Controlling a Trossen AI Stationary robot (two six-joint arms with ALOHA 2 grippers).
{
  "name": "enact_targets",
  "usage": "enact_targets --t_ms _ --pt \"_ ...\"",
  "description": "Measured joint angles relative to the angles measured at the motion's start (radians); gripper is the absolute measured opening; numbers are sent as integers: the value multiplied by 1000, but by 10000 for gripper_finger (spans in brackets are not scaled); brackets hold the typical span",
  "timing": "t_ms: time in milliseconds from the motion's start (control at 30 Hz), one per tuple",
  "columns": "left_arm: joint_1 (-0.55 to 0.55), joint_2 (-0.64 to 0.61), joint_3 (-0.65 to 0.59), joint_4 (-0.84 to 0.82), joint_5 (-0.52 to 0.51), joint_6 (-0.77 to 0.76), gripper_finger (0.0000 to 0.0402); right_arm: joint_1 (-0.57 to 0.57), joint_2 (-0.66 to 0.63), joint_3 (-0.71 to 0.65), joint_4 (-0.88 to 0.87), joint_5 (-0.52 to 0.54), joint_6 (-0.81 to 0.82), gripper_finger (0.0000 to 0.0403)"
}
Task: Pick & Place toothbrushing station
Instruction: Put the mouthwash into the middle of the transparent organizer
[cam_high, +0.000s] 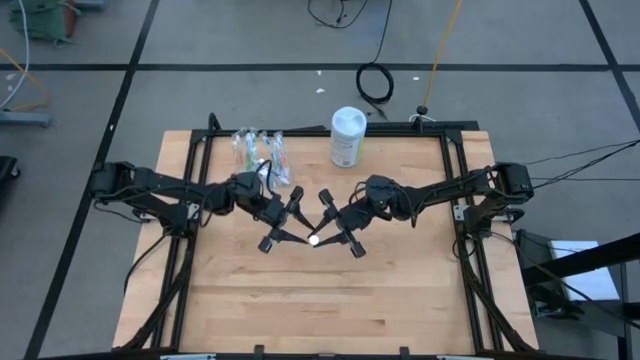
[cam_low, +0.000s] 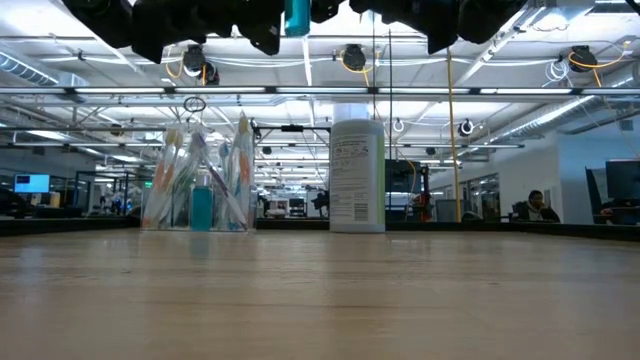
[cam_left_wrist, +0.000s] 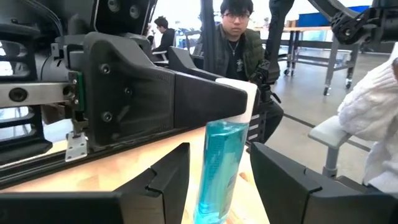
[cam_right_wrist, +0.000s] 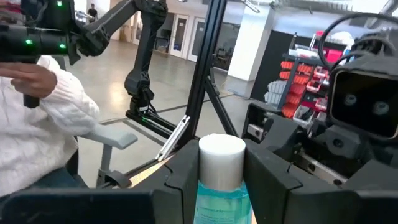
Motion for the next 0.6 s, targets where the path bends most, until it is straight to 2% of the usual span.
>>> enact_targets --t_ms 133,400,600 --pt "-5 0 0 0 -28 1 190 0 0 0 3 0 -31 100" --pt "-11 0 0 -1 -21 56 256 0 0 0 2 -3 -9 100" --pt "-12 1 0 -7 36 50 255 0 0 0 21 -57 -42 100"
